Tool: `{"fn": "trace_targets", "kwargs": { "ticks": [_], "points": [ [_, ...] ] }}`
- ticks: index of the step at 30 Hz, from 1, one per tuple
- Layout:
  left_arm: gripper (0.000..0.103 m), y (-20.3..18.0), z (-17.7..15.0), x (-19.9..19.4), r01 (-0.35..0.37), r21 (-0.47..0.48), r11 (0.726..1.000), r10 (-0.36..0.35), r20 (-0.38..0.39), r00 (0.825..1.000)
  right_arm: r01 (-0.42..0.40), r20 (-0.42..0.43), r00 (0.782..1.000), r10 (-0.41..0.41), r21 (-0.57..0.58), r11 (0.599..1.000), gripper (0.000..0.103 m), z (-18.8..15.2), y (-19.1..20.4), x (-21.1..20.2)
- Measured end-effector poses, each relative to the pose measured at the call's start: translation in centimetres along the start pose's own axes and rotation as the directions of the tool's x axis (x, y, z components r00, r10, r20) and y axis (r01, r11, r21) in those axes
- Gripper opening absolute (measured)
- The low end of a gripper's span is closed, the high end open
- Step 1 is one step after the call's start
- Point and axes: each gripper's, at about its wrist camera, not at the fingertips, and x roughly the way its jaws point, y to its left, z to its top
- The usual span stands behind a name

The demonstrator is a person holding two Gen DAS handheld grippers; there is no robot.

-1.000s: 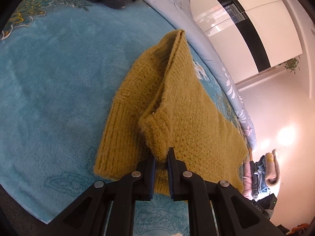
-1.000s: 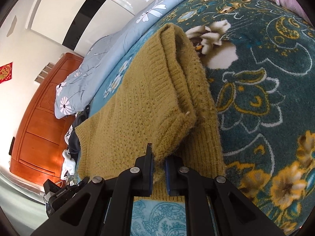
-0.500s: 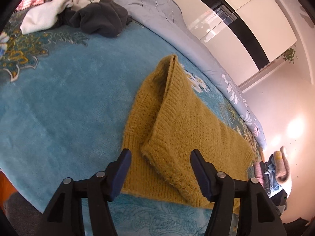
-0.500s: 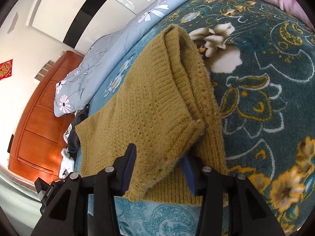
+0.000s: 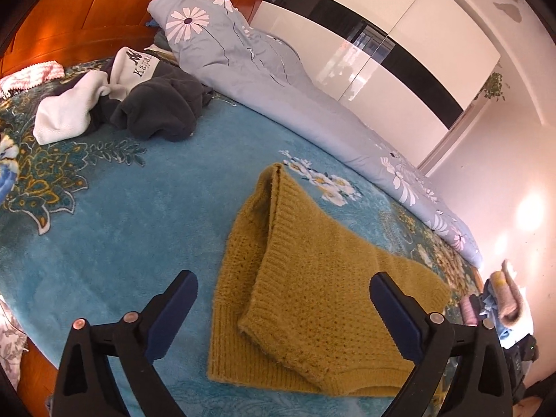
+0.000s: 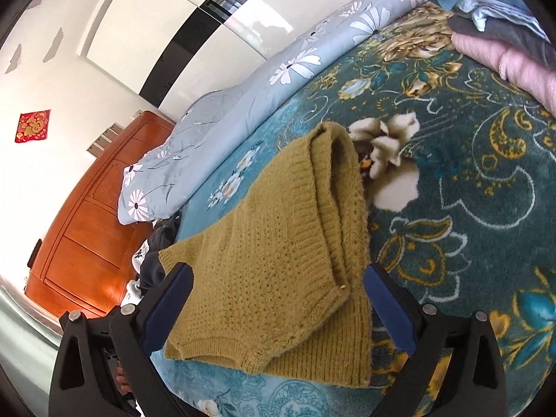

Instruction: Fold clothes

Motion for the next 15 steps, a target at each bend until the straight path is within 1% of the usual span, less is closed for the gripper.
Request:
{"fn": "trace_targets", "kwargs": {
  "ticks": [2, 5, 7, 9, 12, 15],
  "points": [
    [0.103, -0.2, 0.2, 0.1, 0.024, -0.014, 1.0, -0.024, 0.001, 1.0, -0.007, -0.02, 1.0, 0.007, -0.006, 1.0, 0.103, 0.1, -0.3, 0.2],
    [0.103, -0.3, 0.4, 0.5, 0.09, -0.053, 0.995, -0.091, -0.013, 0.996, -0.022, -0.031, 0.999, 0.022, 0.012, 1.0, 0.103, 0.2, -1.0, 0.6],
    [0.103, -0.3, 0.2, 0.8, 0.15, -0.088, 0.985, -0.152, -0.018, 0.988, -0.015, -0.046, 0.999, 0.016, 0.018, 1.0, 0.103, 0.2, -1.6, 0.9],
    [0.103, -0.4, -0.1, 1.3, 0.209, -0.122, 0.97, -0.213, -0.019, 0.977, 0.01, -0.063, 0.998, -0.008, 0.017, 1.0, 0.103, 0.4, -2.2, 1.1],
    [0.103, -1.0, -0.8, 2.1, 0.236, -0.157, 0.959, -0.242, -0.02, 0.97, 0.05, -0.103, 0.993, -0.049, 0.001, 0.999, 0.103, 0.7, -3.0, 1.9],
    [0.103, -2.4, -1.3, 3.1, 0.237, -0.119, 0.964, -0.244, -0.05, 0.968, 0.052, -0.135, 0.989, -0.054, -0.02, 0.998, 0.103, 0.7, -3.5, 2.7]
  ]
}}
